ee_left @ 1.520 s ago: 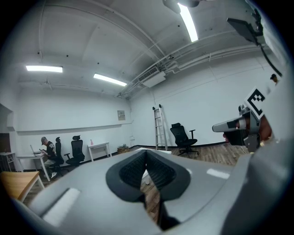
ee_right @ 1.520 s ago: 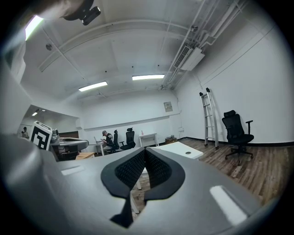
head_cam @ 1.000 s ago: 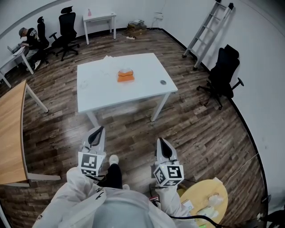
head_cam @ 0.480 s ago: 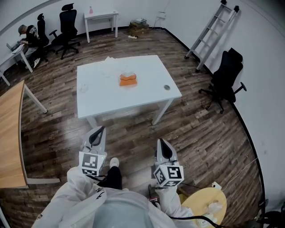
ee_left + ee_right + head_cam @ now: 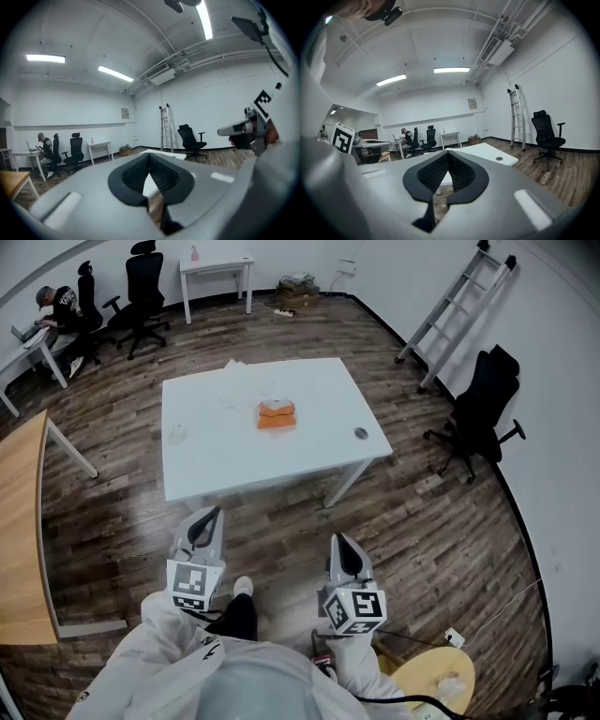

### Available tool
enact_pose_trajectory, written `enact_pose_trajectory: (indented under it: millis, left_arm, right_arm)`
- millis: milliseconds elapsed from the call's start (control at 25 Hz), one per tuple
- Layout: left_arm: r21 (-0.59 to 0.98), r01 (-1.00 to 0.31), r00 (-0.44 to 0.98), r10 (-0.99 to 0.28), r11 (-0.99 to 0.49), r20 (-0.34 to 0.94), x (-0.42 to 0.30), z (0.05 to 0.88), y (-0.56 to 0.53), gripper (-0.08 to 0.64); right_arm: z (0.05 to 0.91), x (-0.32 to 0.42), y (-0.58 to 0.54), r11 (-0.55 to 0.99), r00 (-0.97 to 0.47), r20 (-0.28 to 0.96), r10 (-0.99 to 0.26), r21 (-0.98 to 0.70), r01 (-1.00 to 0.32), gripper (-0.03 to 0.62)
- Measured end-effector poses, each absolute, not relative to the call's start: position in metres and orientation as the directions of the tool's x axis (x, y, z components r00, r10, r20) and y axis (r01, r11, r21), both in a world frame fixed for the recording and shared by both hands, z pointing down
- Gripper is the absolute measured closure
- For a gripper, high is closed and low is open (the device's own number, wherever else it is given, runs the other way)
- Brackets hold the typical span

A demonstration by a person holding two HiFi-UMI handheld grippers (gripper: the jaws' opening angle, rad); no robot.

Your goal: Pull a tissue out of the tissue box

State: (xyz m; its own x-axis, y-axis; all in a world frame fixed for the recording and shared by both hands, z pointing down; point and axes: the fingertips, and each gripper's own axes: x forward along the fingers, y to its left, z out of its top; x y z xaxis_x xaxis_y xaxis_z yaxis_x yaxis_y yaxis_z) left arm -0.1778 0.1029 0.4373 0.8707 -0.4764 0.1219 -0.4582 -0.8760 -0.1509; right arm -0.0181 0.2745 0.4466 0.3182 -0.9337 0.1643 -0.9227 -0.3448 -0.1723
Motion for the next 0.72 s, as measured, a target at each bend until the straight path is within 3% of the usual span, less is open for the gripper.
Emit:
enact_pose_trajectory:
  millis: [720]
  left_arm:
    - [-0.134,-0.419,0.891,-0.435,-0.898,0.129,-0.136,0.436,0.016,0.560]
  right_arm:
    - [0.444,0.014,0.186,-0.376,0.345,0.191,-0.919,-0.161,-0.912,0.591]
